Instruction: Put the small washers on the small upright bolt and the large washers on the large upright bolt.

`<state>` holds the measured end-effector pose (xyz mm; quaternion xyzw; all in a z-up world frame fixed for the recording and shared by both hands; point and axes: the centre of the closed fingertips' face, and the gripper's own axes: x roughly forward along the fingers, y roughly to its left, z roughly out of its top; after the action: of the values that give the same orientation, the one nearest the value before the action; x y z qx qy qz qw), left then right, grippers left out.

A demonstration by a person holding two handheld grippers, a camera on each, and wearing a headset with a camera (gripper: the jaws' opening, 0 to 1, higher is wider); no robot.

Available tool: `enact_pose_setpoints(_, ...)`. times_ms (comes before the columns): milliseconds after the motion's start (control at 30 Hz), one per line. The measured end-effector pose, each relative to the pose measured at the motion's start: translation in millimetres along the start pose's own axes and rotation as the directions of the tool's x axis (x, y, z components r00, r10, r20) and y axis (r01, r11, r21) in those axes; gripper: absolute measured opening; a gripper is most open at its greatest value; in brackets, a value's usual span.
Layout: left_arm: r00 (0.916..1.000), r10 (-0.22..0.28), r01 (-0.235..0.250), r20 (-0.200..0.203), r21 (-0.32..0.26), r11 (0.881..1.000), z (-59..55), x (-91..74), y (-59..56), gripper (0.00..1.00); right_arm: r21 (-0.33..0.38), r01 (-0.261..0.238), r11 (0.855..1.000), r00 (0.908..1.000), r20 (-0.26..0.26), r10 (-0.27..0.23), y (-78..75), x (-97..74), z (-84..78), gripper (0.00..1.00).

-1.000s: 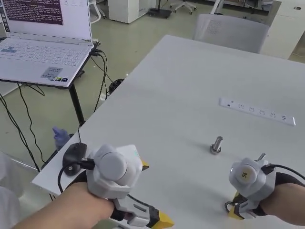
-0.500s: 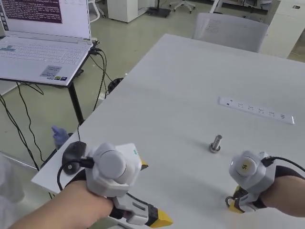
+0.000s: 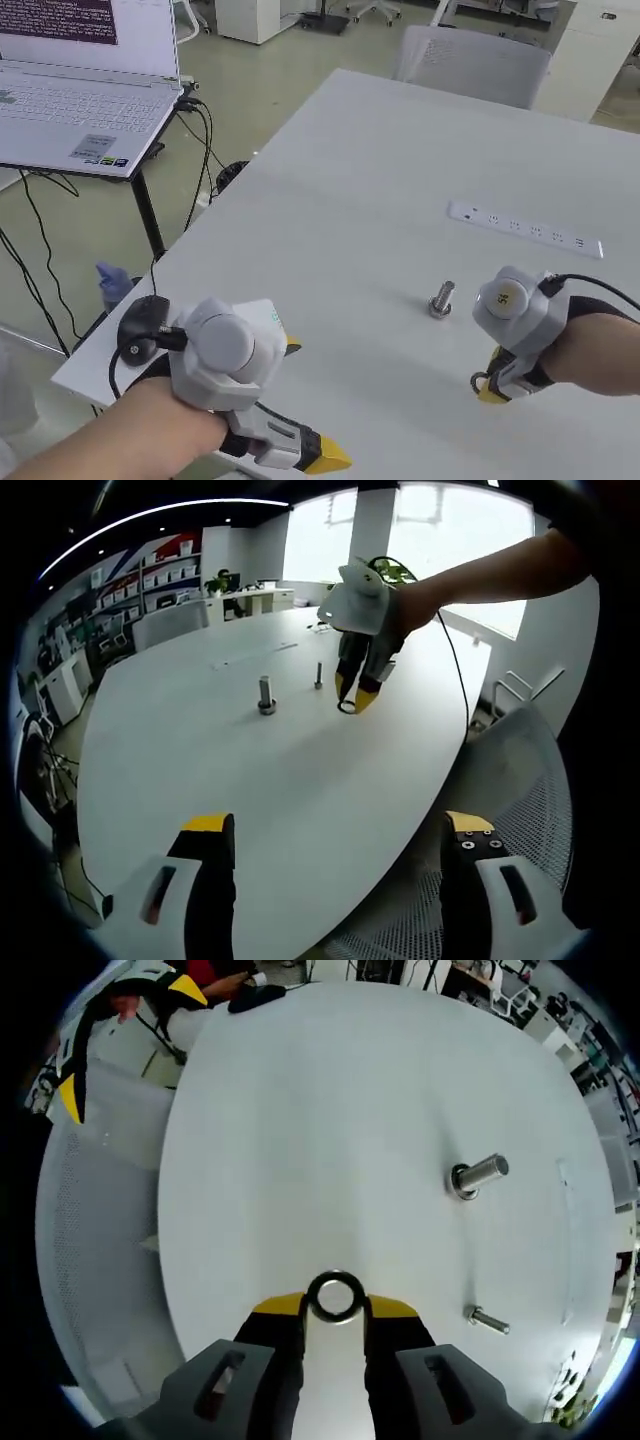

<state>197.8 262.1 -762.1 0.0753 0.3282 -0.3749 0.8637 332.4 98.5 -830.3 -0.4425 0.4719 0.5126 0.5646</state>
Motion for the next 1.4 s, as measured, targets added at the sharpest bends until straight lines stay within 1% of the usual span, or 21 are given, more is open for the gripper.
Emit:
enact_pose_setpoints(133,1.0,-0.001,0.001,-0.002,0.004,1.0,0.8,-0.2,0.3,0.84,0.001,0.0,1.0,1.0,0.004,0.0,-7.3,-7.3,4.2,0.22)
enact_pose_setpoints(200,1.0,0.004,-0.004,0.003,0.0,1.0,1.9,0.0,1.8,0.85,-0.029,0.01,1.0,0.9999,-0.002,-0.01,-11.7,-10.9,5.7,0.22)
enact_pose_setpoints(300,1.0,0.005,-0.005,0.001,0.002,1.0,2.1,0.5,2.6,0.85,-0.036,0.014,0.999,0.9999,-0.001,-0.014,-19.8,-17.7,9.0,0.22)
enact_pose_setpoints(400,1.0,0.003,-0.003,0.002,0.001,1.0,2.8,1.3,2.5,0.85,-0.033,0.025,0.999,0.9996,0.012,-0.024,-30.9,-24.3,15.0,0.22)
enact_pose_setpoints(467,1.0,0.004,-0.004,0.0,0.002,1.0,2.6,1.9,2.6,0.86,-0.016,0.027,0.999,0.9993,0.027,-0.027,-39.1,-28.4,20.0,0.22)
enact_pose_setpoints(567,1.0,0.006,-0.006,-0.005,0.005,1.0,2.5,2.4,3.9,0.87,-0.007,0.033,0.999,0.9988,0.036,-0.033,-44.1,-35.4,25.9,0.22)
enact_pose_setpoints(700,0.9999,0.015,-0.015,0.005,0.006,1.0,3.9,2.3,8.8,0.89,-0.005,0.041,0.999,0.9983,0.04,-0.041,-51.8,-41.4,31.7,0.22)
enact_pose_setpoints(800,0.9998,0.019,-0.019,-0.003,-0.011,1.0,1.6,3.8,13.4,0.92,0.005,0.04,0.999,0.998,0.049,-0.04,-56.5,-42.0,36.8,0.22)
enact_pose_setpoints(867,0.9998,0.02,-0.02,-0.005,-0.003,1.0,1.4,3.6,13.4,0.93,0.002,0.042,0.999,0.998,0.047,-0.042,-59.7,-41.6,39.4,0.22)
enact_pose_setpoints(933,0.9998,0.018,-0.018,-0.002,-0.009,1.0,2.4,4.1,13.5,0.94,0.0,0.046,0.999,0.9977,0.049,-0.046,-63.7,-41.2,42.7,0.22)
enact_pose_setpoints(1100,0.9997,0.024,-0.023,0.006,-0.017,1.0,4.5,6.1,13.8,0.98,0.012,0.054,0.998,0.9962,0.068,-0.055,-74.9,-40.4,53.4,0.22)
enact_pose_setpoints(1333,0.9997,0.024,-0.024,-0.001,-0.025,0.999,3.1,8.5,14.5,0.99,0.039,0.064,0.997,0.9937,0.09,-0.067,-92.4,-38.3,66.1,0.22)
enact_pose_setpoints(1400,0.9997,0.025,-0.025,-0.001,-0.028,0.999,2.8,8.7,15.6,0.99,0.041,0.064,0.997,0.9935,0.092,-0.067,-94.9,-37.6,67.9,0.22)
